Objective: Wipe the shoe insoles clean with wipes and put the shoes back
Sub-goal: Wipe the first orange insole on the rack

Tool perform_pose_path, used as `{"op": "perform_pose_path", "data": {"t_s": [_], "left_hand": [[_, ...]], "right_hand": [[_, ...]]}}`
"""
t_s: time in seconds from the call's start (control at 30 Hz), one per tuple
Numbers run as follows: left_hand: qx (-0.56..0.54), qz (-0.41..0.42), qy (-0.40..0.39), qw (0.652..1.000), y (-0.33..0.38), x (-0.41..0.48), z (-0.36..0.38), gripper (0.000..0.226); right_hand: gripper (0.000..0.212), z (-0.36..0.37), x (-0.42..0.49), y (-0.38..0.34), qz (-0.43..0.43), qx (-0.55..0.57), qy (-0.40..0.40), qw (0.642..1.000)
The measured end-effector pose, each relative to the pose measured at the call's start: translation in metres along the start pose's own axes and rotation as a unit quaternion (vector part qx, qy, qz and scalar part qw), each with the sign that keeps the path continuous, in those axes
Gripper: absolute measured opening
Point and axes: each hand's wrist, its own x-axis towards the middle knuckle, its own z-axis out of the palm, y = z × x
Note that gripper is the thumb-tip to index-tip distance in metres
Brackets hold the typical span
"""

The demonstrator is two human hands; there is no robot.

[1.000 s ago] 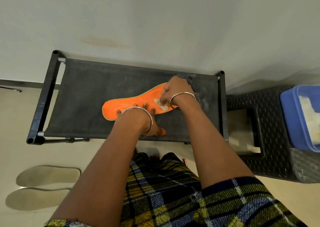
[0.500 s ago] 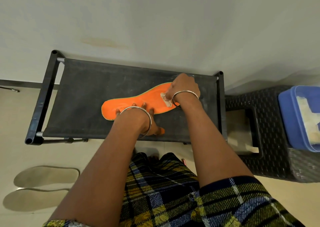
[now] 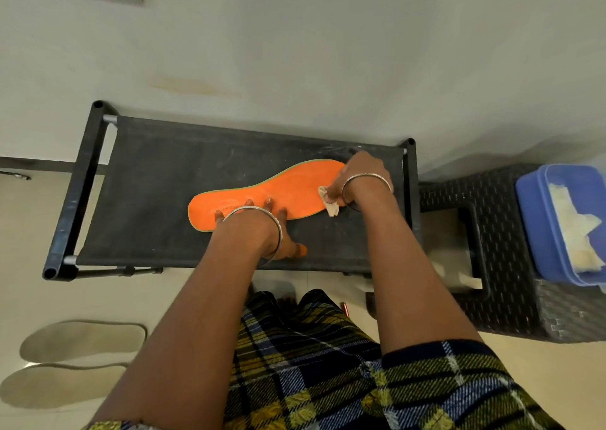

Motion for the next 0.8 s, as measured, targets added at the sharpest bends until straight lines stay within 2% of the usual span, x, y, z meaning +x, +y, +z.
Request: {"op": "perform_pose_path", "data": {"t_s": [0.13,0.27,0.37,0.43,0.5,0.6,0.67,0.73,0.8], "left_hand": [[-0.007,-0.005,-0.004,1.0,0.003,-0.003,-0.002,0.097],[-0.015,-0.018,-0.011,1.0,0.006,-0.002,-0.001,0.097],[-0.024,-0.017,-0.002,1.0,0.007,-0.01,-0.004,0.098],[-0.064,0.016,0.041,0.997,0.014,-0.028,-0.014,0.091],[-0.093,0.023,0.07,0.993,0.017,-0.032,-0.018,0.084],[-0.015,-0.007,-0.01,1.0,0.007,-0.013,-0.006,0.097],[-0.015,-0.018,-0.016,1.0,0.002,0.0,0.0,0.097],[-0.008,-0.006,-0.006,1.0,0.002,0.001,0.001,0.098],[-0.006,-0.002,0.004,1.0,0.003,-0.001,0.0,0.097]], "right_hand": [[0.051,0.013,-0.003,-0.011,-0.076,-0.019,0.03,0.996],[0.039,0.03,-0.011,-0.032,-0.149,-0.025,-0.014,0.988],[0.039,0.027,-0.002,-0.026,-0.118,0.017,0.024,0.993],[0.037,0.021,0.003,-0.018,-0.09,0.047,0.086,0.991],[0.034,0.018,0.003,-0.017,-0.085,0.051,0.109,0.989],[0.034,0.019,-0.003,-0.025,-0.108,0.01,0.036,0.993],[0.043,0.022,-0.006,-0.029,-0.115,-0.027,-0.034,0.992],[0.046,0.022,-0.004,-0.027,-0.1,-0.007,-0.023,0.995],[0.043,0.02,0.0,-0.02,-0.065,0.049,0.053,0.995]]}}
